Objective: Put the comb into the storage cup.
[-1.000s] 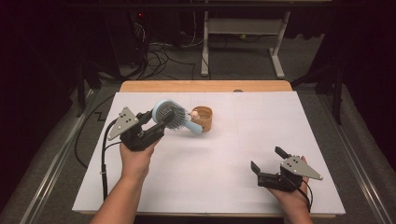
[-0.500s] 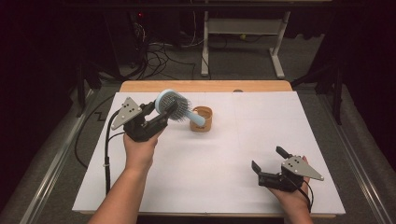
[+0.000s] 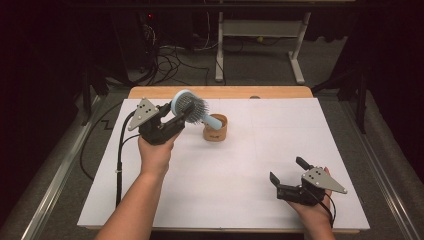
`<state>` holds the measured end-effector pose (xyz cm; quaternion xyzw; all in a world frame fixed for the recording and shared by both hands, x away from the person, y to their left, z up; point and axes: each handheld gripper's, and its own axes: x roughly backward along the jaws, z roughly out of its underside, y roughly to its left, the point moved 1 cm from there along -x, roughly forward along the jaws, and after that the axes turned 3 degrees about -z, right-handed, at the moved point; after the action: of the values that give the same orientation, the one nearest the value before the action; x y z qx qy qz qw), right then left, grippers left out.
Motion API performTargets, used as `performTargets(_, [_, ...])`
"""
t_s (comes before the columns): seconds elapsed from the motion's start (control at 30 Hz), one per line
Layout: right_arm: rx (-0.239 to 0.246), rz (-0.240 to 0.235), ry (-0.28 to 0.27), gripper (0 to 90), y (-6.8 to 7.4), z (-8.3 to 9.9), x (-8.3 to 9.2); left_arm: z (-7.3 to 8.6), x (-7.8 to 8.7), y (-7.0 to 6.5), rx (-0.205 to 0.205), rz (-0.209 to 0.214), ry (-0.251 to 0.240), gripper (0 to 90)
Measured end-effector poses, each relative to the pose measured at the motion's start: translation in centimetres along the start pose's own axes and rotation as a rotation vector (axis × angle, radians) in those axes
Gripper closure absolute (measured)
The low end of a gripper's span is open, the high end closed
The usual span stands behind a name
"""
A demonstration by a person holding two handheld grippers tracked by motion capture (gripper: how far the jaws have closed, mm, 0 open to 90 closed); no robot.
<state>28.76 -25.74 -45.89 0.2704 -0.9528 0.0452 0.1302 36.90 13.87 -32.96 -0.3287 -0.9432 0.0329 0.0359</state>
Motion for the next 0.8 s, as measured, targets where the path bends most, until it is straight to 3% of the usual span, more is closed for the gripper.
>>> performTargets(0.47, [-0.009,0.003,-0.002,0.4,-0.1,0.0,0.0,-0.8,-1.5,-0.3,-0.014,-0.005,-0.001,57.1])
performTargets(0.8, [-0.007,0.002,-0.005,0.4,-0.1,0.0,0.1,-1.2,-2.3,0.3,-0.013,-0.009,0.016,57.0])
